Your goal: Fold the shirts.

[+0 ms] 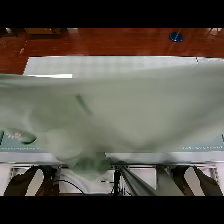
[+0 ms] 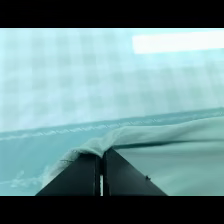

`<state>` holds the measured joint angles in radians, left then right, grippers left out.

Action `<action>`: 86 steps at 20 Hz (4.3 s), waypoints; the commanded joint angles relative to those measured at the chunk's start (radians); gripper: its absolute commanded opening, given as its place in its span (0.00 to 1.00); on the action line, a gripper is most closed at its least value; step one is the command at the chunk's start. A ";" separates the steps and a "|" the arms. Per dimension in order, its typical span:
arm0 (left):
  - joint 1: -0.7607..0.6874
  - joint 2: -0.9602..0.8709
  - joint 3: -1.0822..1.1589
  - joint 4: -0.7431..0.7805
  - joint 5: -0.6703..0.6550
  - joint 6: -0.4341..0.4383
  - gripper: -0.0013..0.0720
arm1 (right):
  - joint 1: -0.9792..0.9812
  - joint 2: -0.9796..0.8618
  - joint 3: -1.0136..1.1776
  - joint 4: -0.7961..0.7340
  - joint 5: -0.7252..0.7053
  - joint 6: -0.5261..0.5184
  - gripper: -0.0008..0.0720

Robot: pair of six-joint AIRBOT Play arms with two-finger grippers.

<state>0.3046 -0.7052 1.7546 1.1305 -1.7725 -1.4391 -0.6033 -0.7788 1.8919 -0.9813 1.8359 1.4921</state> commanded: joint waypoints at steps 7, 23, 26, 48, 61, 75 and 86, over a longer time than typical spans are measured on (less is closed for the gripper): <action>-0.154 -0.501 -0.182 -0.095 0.349 0.087 0.06 | 0.210 -0.446 -0.320 -0.187 -0.286 -0.036 0.04; -0.295 -1.052 -0.182 -0.201 0.913 0.196 0.06 | 0.283 -0.908 -0.320 -0.142 -0.962 -0.119 0.04; -0.335 -1.087 -0.182 -0.204 0.981 0.234 0.06 | 0.283 -0.952 -0.320 -0.148 -0.958 -0.218 0.04; -0.336 -1.114 -0.235 -0.117 0.508 0.072 0.06 | 0.282 -0.885 -0.454 -0.333 -0.594 -0.150 0.04; -0.135 -1.022 -0.142 -0.117 0.313 0.108 0.68 | 0.202 -0.758 -0.332 -0.362 -0.436 -0.219 0.64; 0.068 -0.575 -1.143 -0.249 0.432 0.375 0.78 | -0.134 -0.341 -1.101 -0.157 -0.520 -0.328 0.65; -0.184 -0.581 -1.224 -0.303 0.721 0.243 0.78 | -0.134 -0.337 -1.101 -0.146 -0.500 -0.327 0.65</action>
<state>0.1947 -1.2827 0.5392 0.8272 -1.1995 -1.1439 -0.7364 -1.1168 0.7921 -1.1301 1.3312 1.1660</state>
